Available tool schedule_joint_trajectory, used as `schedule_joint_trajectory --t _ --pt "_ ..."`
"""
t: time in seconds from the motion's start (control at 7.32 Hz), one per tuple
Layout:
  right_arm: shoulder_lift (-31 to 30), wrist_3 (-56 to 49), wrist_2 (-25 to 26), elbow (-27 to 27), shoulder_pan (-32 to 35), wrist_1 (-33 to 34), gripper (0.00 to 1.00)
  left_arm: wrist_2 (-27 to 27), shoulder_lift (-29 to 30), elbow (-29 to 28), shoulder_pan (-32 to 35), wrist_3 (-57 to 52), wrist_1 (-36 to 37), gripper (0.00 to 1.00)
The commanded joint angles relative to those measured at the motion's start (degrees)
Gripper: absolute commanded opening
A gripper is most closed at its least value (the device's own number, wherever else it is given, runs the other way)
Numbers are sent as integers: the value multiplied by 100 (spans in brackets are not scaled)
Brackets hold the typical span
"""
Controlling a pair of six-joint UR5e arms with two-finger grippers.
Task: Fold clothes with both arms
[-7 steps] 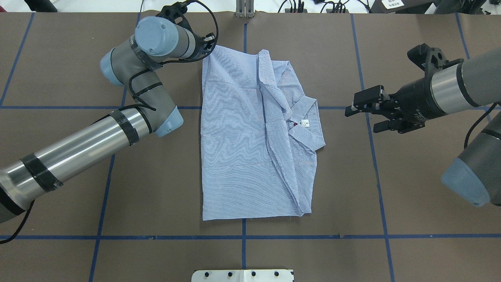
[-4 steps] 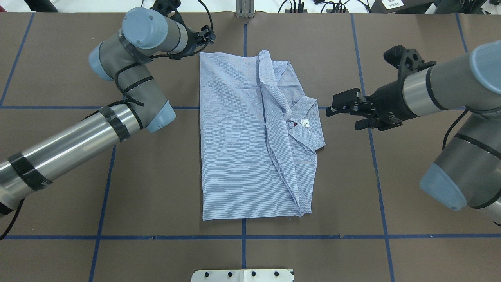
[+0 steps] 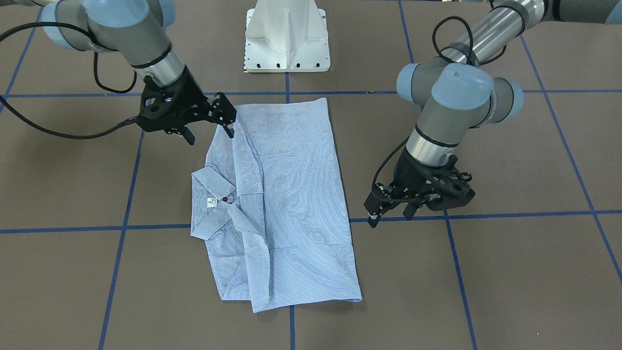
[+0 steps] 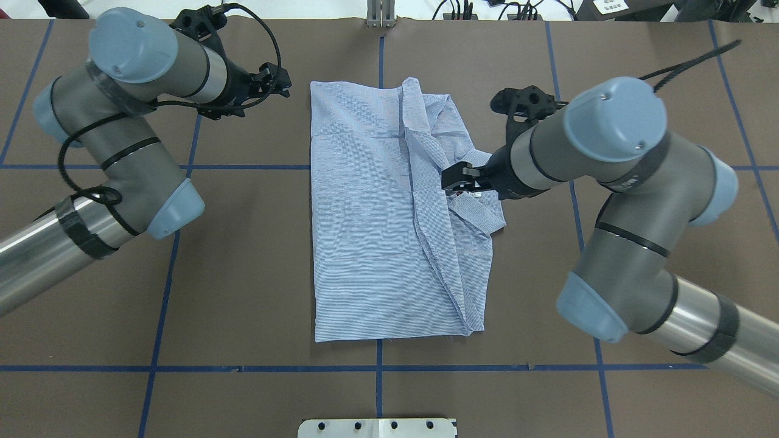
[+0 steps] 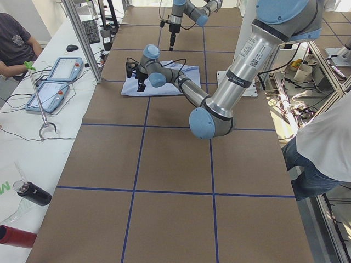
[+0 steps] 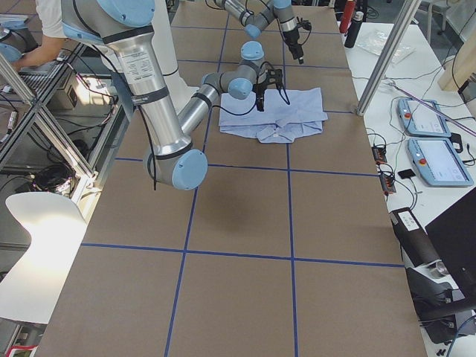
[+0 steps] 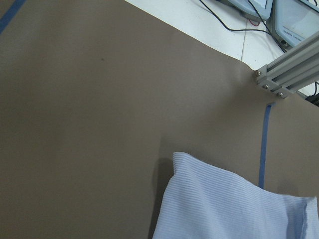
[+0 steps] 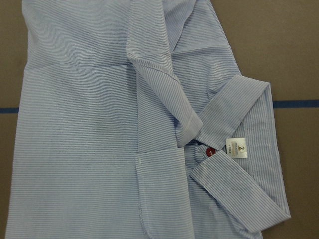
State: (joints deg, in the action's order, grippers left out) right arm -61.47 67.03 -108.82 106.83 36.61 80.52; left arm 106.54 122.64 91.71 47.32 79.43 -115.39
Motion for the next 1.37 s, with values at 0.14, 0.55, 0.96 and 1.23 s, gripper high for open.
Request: schedule_joint_trajectory --t 0.14,0.55,0.96,1.23 --pt "1354 -1032 826 -1924 -391 245 100 95 -557 857 -3 -173 465 100" --pt "1540 -1779 1179 -2524 -497 263 100 113 -548 796 -21 -173 421 100" --pt "1603 -1807 1214 -2711 -593 341 100 113 -548 786 -30 -164 395 100" --pt "1612 -2096 1276 -2711 -594 674 100 113 -548 778 -56 -156 386 100"
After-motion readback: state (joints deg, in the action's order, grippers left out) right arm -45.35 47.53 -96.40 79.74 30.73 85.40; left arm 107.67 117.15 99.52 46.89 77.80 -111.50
